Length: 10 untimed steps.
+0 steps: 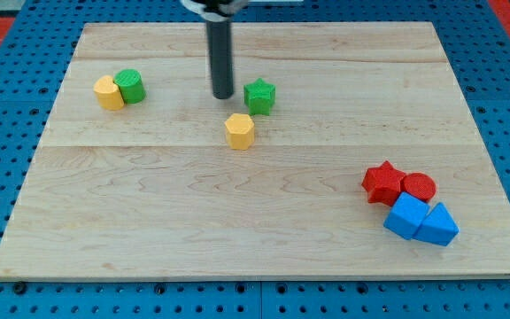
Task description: Separate the green circle and the heart
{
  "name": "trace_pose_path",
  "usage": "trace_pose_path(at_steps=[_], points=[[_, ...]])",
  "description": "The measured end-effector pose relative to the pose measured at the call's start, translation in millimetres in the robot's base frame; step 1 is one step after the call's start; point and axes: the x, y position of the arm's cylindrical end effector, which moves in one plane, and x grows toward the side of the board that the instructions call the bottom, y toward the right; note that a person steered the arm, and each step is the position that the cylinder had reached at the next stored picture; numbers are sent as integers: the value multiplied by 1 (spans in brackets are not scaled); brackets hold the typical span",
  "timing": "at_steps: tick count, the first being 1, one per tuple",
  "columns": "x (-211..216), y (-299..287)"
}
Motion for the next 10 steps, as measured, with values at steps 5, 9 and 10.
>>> trace_pose_path(at_steps=[5, 9, 10], points=[[15, -116], [7, -70], [4, -12]])
